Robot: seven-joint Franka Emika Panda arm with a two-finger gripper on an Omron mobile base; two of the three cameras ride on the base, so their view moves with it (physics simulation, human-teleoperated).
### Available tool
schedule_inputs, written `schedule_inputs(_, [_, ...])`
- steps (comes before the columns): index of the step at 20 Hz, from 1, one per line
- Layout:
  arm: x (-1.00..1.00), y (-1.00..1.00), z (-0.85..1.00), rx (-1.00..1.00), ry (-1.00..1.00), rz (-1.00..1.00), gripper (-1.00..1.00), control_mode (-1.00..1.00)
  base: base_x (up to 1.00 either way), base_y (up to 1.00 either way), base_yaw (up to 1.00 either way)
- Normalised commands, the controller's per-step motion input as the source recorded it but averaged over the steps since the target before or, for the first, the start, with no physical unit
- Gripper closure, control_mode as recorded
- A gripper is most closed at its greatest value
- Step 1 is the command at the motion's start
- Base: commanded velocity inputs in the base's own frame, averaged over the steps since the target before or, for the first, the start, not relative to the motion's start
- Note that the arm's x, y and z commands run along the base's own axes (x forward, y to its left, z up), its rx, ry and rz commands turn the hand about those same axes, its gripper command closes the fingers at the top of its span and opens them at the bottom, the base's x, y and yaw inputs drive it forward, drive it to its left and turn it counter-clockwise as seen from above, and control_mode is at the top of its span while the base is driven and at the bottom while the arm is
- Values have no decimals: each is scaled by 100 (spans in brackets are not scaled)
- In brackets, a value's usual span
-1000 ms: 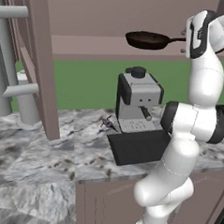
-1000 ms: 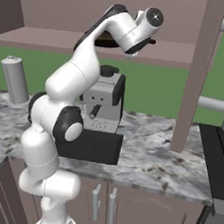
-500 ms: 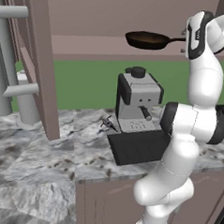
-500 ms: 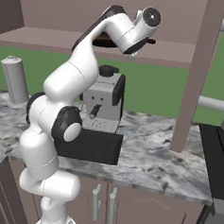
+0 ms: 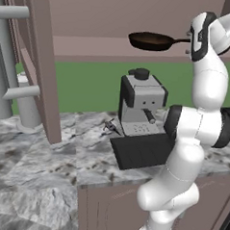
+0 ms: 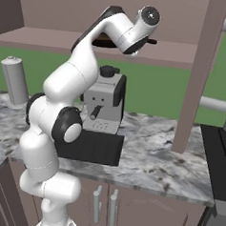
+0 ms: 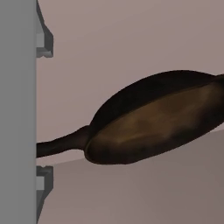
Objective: Pick the pan from the cabinet and place it on the stove. Then turn on the stove burner for the pan.
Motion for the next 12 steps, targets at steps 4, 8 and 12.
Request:
schedule_inputs(4, [72, 0, -12, -4, 0, 0, -100, -100, 0, 0, 0])
schedule_inputs(8, [63, 0, 0, 0, -3, 0, -100, -100, 0, 0, 0])
schedule_inputs(12, [59, 0, 0, 0, -3, 0, -100, -100, 0, 0, 0])
